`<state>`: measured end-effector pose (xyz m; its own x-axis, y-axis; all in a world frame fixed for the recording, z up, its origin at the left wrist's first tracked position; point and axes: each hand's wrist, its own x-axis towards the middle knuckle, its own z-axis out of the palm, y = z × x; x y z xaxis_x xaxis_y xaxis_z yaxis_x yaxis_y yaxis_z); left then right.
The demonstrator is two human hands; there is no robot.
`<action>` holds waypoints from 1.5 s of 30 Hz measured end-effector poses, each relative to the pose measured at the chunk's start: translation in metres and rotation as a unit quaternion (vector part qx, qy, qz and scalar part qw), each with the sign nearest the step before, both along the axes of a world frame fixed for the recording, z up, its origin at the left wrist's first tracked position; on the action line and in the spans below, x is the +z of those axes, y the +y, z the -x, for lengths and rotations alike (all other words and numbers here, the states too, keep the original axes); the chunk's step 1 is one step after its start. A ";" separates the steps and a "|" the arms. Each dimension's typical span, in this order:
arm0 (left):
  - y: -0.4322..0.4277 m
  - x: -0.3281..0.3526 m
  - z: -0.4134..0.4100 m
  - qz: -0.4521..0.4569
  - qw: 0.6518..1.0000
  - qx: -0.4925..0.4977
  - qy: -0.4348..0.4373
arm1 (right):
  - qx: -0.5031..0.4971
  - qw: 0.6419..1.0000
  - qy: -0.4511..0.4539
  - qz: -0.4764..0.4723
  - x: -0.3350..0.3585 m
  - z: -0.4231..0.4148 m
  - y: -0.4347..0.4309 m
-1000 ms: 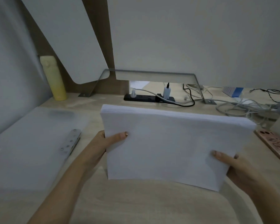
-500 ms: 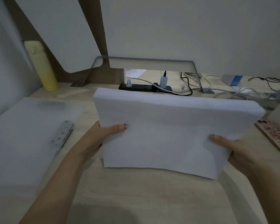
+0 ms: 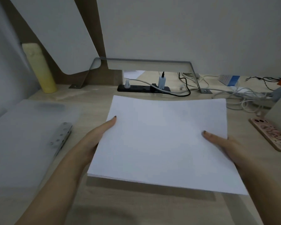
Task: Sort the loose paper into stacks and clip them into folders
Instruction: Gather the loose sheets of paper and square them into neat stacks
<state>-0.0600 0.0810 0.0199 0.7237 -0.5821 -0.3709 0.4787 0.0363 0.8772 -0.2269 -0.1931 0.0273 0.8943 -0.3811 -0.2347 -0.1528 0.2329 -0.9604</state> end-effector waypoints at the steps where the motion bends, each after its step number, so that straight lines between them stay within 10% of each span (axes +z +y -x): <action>1: 0.003 -0.001 0.001 0.017 0.999 0.005 0.030 | -0.011 1.000 0.009 -0.014 -0.002 0.001 0.001; 7: 0.002 -0.010 0.015 0.246 0.959 0.098 0.100 | -0.084 0.988 -0.024 -0.130 -0.026 0.003 0.033; 16: -0.051 -0.015 0.039 0.024 0.948 0.311 -0.053 | -0.060 0.978 -0.130 -0.154 -0.045 0.006 0.095; 29: -0.039 0.043 0.046 0.137 0.890 0.188 -0.391 | 0.027 0.986 -0.149 0.068 0.029 -0.001 0.029; 45: -0.049 0.002 0.057 0.136 0.883 0.209 -0.397 | 0.001 0.980 -0.199 0.027 0.017 -0.005 0.035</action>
